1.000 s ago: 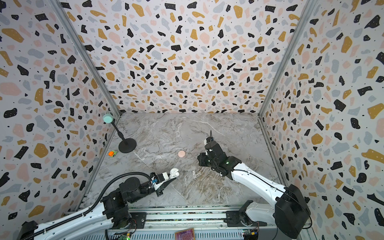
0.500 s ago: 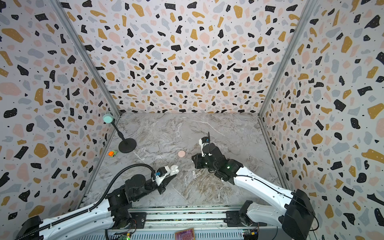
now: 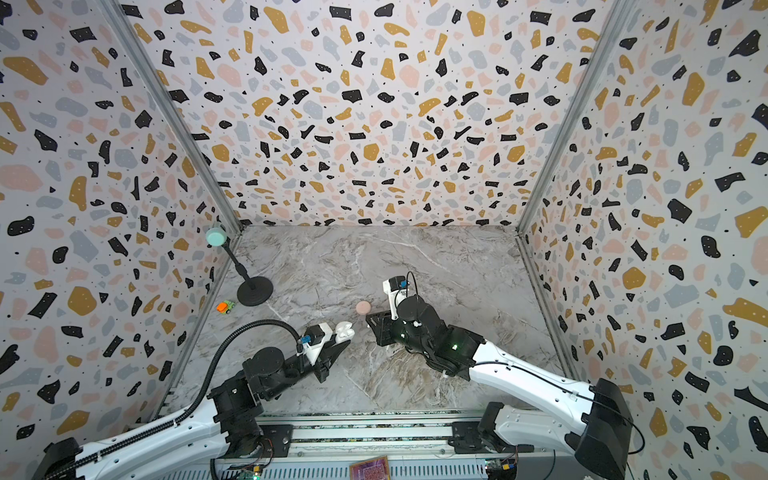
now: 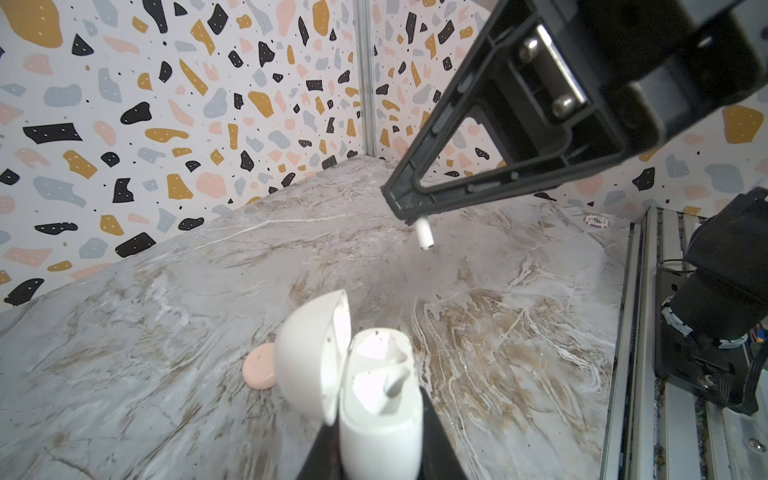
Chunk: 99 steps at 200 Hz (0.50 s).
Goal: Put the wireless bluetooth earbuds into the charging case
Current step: 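Carry the earbud toward the open white case held by the left gripper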
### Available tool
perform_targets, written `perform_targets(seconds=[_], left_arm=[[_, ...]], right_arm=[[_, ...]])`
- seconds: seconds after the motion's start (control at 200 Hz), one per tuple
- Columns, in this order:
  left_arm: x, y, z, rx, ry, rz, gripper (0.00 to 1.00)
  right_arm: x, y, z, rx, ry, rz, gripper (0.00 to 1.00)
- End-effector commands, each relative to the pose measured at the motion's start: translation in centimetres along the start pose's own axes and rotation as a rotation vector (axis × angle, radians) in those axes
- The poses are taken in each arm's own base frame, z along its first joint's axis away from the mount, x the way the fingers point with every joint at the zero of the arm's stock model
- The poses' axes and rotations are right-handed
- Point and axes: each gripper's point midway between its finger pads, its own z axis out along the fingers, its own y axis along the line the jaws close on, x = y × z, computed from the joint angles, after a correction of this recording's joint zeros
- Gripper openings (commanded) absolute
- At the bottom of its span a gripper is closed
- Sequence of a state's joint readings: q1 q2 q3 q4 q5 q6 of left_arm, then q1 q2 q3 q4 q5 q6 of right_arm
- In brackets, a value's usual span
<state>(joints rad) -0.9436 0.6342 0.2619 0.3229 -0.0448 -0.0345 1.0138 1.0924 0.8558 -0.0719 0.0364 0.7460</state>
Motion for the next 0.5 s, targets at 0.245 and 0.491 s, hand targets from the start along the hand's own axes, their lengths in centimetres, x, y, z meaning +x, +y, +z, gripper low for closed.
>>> perform_targets(seconds=[0.245,0.491], left_arm=[[-3.5,-0.2,-1.0,0.023,-0.157,-0.043,0.0],[-3.6,-0.5,-1.1,0.043,-0.163,-0.041,0.0]], right_arm=[[-2.6,5.4,-2.1,-0.129,-0.134,-0.031,0.2],[-2.3,6.4,-1.8,-0.146,-0.14,-0.048,0.2]])
